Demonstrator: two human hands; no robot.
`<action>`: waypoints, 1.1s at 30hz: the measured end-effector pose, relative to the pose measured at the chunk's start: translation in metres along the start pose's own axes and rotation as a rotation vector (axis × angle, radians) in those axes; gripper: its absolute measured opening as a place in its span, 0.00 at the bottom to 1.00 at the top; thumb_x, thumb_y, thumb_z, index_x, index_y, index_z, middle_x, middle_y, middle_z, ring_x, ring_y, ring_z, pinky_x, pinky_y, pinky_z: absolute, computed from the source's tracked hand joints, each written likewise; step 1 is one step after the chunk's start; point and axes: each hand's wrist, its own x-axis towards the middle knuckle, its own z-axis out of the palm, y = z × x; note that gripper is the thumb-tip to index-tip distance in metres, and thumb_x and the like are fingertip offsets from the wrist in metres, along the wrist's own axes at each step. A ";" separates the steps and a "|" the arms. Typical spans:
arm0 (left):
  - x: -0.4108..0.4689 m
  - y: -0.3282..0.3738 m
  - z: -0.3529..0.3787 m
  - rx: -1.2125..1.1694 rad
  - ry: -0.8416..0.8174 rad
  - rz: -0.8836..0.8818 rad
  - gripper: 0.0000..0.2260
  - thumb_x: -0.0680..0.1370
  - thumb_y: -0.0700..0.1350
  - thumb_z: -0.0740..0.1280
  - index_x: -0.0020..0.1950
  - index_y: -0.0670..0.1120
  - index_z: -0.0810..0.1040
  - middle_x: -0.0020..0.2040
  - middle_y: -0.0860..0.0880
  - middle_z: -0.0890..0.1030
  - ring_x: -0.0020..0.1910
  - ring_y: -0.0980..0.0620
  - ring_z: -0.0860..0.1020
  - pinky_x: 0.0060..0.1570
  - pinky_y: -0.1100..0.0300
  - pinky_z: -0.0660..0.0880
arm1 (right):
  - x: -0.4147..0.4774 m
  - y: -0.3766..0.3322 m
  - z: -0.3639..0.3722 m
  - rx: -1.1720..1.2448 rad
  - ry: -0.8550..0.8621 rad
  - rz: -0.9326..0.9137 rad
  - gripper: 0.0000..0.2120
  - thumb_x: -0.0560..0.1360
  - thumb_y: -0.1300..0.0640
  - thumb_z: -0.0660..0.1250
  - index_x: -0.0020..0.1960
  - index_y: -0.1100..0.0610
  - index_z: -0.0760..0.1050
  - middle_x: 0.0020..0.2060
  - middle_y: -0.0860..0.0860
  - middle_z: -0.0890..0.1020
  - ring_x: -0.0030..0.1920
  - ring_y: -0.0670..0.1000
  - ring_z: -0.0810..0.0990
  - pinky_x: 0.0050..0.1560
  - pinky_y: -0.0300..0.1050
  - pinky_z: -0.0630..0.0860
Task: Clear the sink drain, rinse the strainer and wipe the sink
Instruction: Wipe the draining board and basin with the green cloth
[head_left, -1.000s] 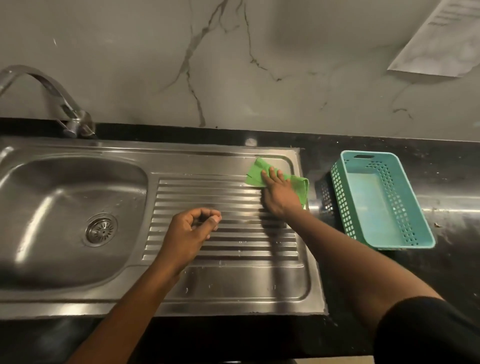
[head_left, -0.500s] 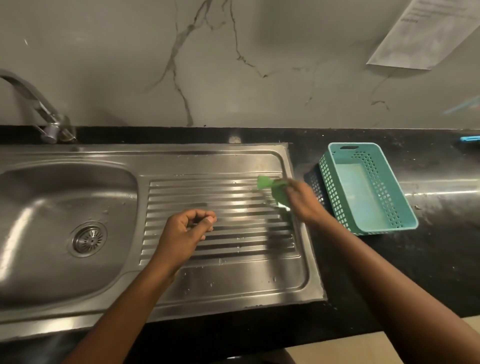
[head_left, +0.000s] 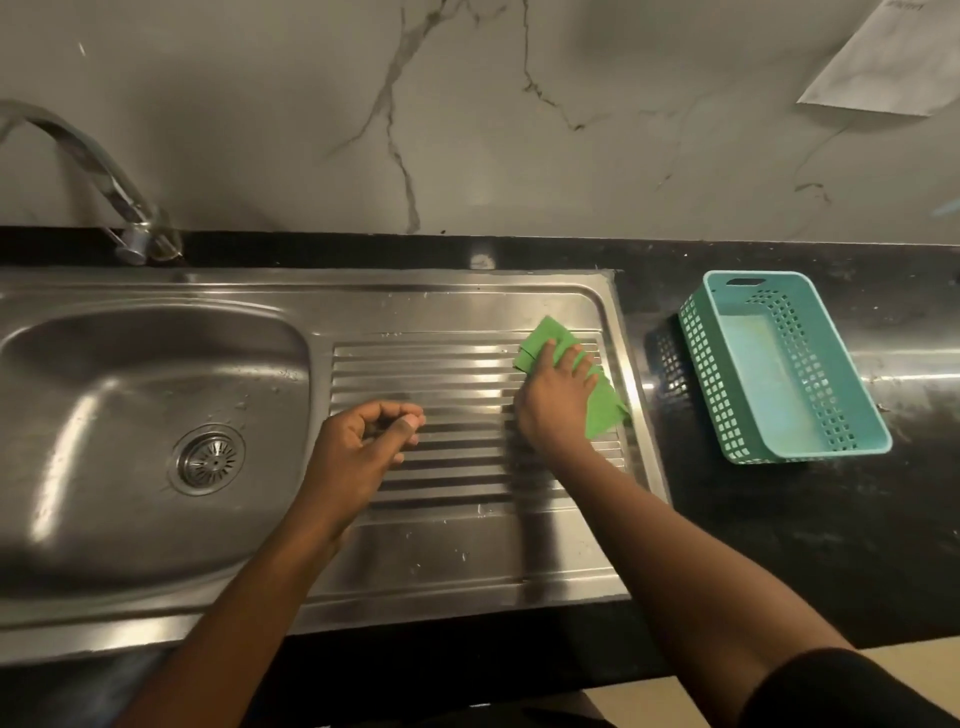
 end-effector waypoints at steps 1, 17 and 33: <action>0.000 0.001 -0.003 -0.011 0.012 0.000 0.06 0.82 0.43 0.71 0.54 0.51 0.87 0.52 0.50 0.89 0.51 0.51 0.88 0.51 0.54 0.83 | -0.004 -0.012 0.006 0.019 0.006 -0.021 0.38 0.81 0.52 0.61 0.84 0.62 0.48 0.81 0.70 0.51 0.81 0.74 0.49 0.81 0.70 0.48; -0.002 0.008 -0.033 -0.079 0.167 0.017 0.05 0.82 0.39 0.70 0.54 0.44 0.86 0.52 0.45 0.89 0.50 0.47 0.87 0.50 0.53 0.81 | -0.028 -0.055 0.028 -0.072 -0.085 -0.805 0.34 0.80 0.54 0.59 0.85 0.48 0.55 0.84 0.50 0.56 0.84 0.53 0.54 0.83 0.58 0.51; -0.018 -0.008 -0.039 -0.056 0.122 -0.032 0.06 0.82 0.40 0.70 0.53 0.46 0.87 0.51 0.48 0.90 0.52 0.46 0.88 0.52 0.52 0.82 | -0.015 -0.007 0.018 0.205 0.079 0.047 0.32 0.85 0.37 0.40 0.86 0.50 0.45 0.85 0.55 0.44 0.84 0.61 0.40 0.82 0.65 0.37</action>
